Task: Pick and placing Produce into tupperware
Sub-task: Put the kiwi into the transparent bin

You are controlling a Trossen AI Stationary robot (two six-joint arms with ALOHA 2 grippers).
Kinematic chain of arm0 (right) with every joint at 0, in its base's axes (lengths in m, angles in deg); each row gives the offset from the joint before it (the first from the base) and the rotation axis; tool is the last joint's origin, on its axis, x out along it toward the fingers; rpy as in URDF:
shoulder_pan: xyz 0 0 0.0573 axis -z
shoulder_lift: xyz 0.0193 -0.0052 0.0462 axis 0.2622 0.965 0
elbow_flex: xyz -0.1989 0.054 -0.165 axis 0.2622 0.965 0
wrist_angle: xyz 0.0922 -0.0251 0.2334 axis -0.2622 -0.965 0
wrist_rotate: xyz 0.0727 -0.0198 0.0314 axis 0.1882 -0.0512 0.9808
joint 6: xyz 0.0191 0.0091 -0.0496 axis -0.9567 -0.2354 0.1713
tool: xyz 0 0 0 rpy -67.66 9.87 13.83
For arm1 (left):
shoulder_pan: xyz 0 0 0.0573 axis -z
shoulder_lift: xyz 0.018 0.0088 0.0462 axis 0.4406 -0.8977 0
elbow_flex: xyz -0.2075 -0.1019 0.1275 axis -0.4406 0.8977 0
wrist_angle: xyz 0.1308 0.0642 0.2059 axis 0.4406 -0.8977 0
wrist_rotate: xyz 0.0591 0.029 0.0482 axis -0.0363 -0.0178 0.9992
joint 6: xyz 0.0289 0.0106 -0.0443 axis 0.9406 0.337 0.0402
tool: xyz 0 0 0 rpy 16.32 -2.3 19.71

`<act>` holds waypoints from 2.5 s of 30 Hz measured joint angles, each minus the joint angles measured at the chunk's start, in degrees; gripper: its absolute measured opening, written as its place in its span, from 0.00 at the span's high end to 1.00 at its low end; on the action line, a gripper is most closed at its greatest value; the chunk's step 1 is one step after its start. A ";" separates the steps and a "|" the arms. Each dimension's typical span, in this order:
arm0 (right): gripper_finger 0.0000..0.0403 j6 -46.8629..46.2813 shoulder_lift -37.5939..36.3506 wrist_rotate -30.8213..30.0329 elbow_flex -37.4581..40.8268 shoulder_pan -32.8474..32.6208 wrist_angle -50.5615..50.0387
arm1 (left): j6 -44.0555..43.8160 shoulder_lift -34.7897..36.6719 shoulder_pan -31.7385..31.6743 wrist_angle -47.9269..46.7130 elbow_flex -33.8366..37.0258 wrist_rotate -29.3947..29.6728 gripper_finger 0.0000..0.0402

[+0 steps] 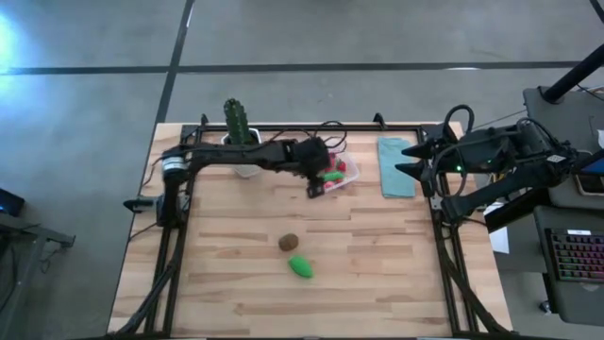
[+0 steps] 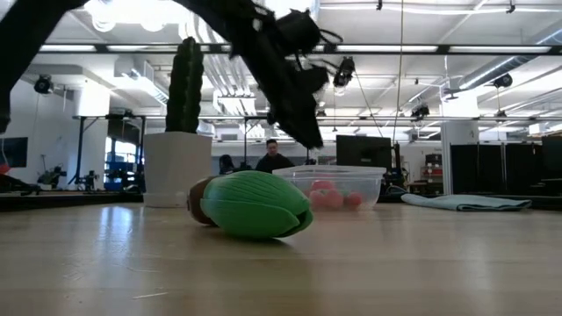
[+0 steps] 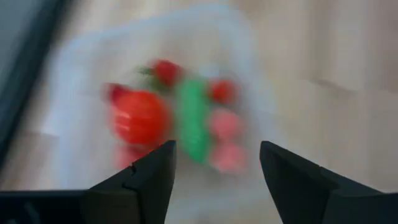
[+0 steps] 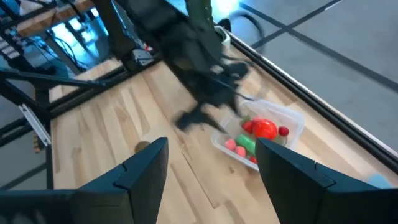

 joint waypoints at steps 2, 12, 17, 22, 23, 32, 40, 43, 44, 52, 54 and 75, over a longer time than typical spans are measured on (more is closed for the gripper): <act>0.42 0.00 0.01 -0.10 0.01 0.02 -0.55 | 2.43 4.04 1.40 -3.05 2.54 -5.95 0.46; 0.42 1.80 -0.02 -1.65 0.01 0.00 -1.54 | 17.80 27.85 12.19 -0.60 28.25 -10.83 0.46; 0.42 2.57 0.00 -2.99 0.01 0.00 -1.54 | 15.87 31.85 14.44 5.60 35.20 -10.86 0.46; 0.42 2.32 -0.02 -3.14 0.01 0.00 -1.53 | 12.06 30.02 16.30 5.57 35.53 -10.11 0.46; 0.42 2.05 -0.02 -3.12 0.01 0.00 -1.52 | 12.23 29.35 16.86 5.66 35.12 -9.34 0.45; 0.42 0.27 0.00 -2.92 0.01 0.00 -1.55 | 3.27 24.01 18.73 4.72 34.27 -5.43 0.39; 0.42 0.23 0.02 -2.95 0.01 0.00 -3.46 | -17.03 24.62 18.85 4.88 32.67 -1.78 0.36; 0.42 0.24 0.02 -2.97 0.01 0.00 -3.73 | -21.68 23.20 19.10 4.86 32.00 -2.32 0.36; 0.42 0.24 0.02 -2.97 0.01 0.00 -3.72 | -23.19 22.56 19.30 4.66 31.71 -3.12 0.36; 0.42 -0.03 0.02 -2.97 0.01 0.00 -3.75 | -30.49 19.32 21.34 2.54 29.50 -3.50 0.36; 0.42 -0.20 0.02 -2.97 0.01 0.02 -3.77 | -31.11 19.37 21.90 2.35 29.28 -2.24 0.36; 0.42 0.94 -0.04 -2.47 1.06 0.00 -7.70 | -43.14 20.93 30.31 0.71 28.14 10.63 0.36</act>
